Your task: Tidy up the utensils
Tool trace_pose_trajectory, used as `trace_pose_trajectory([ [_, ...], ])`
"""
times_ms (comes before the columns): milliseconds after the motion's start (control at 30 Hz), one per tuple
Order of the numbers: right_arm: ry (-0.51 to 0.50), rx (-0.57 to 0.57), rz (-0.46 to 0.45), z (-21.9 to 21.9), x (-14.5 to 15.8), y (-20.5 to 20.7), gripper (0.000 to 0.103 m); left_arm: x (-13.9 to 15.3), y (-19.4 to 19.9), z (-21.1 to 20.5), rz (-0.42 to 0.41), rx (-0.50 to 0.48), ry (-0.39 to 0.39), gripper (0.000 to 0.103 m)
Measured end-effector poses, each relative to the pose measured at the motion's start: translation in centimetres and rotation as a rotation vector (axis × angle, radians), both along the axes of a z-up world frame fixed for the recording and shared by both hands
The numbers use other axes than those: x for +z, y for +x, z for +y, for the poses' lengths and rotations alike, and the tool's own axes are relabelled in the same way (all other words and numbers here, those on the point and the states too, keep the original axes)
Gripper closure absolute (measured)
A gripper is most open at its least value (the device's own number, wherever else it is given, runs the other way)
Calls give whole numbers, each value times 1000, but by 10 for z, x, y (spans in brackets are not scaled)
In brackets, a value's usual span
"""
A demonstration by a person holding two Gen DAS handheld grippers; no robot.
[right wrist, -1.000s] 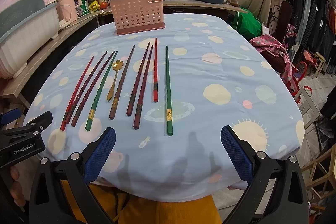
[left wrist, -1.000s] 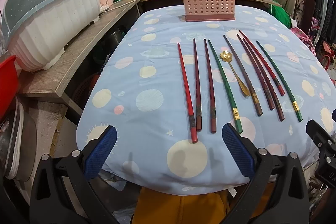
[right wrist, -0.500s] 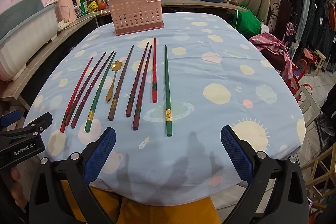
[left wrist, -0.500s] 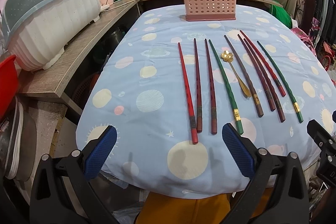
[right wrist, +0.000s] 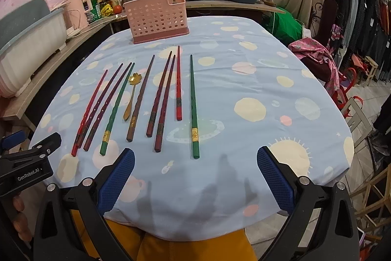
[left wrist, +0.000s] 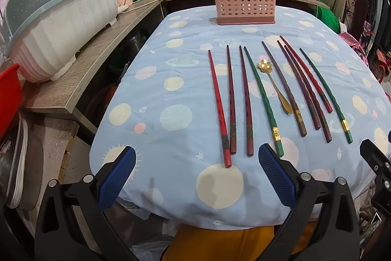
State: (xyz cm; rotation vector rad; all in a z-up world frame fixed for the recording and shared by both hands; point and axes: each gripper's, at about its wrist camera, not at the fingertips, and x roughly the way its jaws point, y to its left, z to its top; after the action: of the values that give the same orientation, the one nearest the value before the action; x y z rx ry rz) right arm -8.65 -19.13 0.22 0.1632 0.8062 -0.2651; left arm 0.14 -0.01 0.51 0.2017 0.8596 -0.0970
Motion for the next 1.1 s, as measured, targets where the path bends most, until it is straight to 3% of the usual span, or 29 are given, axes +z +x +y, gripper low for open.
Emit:
trace_pose_trajectory([
  [1100,-13,4,-7,-2,6,-1,7,4,5,-3,6,14,-14,7],
])
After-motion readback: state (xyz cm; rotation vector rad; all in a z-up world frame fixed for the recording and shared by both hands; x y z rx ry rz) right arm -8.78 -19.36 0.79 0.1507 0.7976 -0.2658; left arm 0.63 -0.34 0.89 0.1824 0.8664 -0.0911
